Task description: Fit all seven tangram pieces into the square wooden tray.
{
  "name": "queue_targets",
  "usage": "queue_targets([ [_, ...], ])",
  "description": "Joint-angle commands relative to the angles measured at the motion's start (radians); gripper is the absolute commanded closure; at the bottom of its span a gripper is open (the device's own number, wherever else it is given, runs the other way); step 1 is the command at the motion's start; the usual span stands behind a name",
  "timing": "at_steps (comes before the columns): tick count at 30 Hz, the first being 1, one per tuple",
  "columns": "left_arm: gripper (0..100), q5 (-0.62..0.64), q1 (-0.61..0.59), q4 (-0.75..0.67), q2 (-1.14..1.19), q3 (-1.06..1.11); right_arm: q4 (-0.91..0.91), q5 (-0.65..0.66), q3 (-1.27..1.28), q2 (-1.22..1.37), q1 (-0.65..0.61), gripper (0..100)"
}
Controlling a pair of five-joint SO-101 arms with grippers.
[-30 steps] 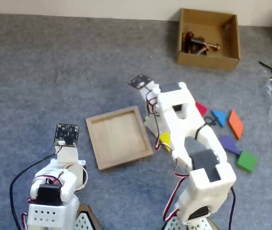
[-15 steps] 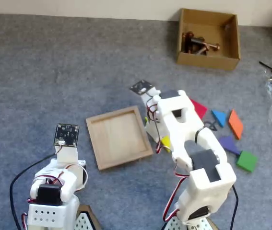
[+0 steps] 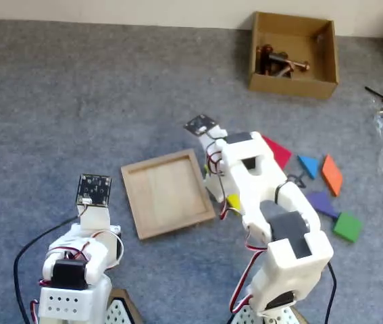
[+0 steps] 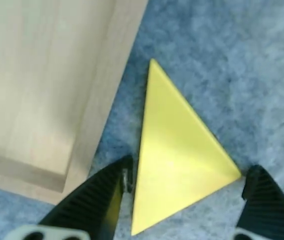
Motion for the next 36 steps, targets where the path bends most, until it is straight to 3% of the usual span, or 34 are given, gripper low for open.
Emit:
queue_targets([
  [1,99,0.008,0.015,-0.002,-0.007,0.019,-0.021,-0.006,-0.004,-0.036,-0.007,66.3],
  [25,99,0.008,0.015,-0.002,-0.007,0.019,-0.015,-0.014,-0.002,-0.041,-0.058,71.7],
  [36,99,0.008,0.015,-0.002,-0.007,0.019,-0.015,-0.089,-0.004,-0.041,-0.056,77.3],
])
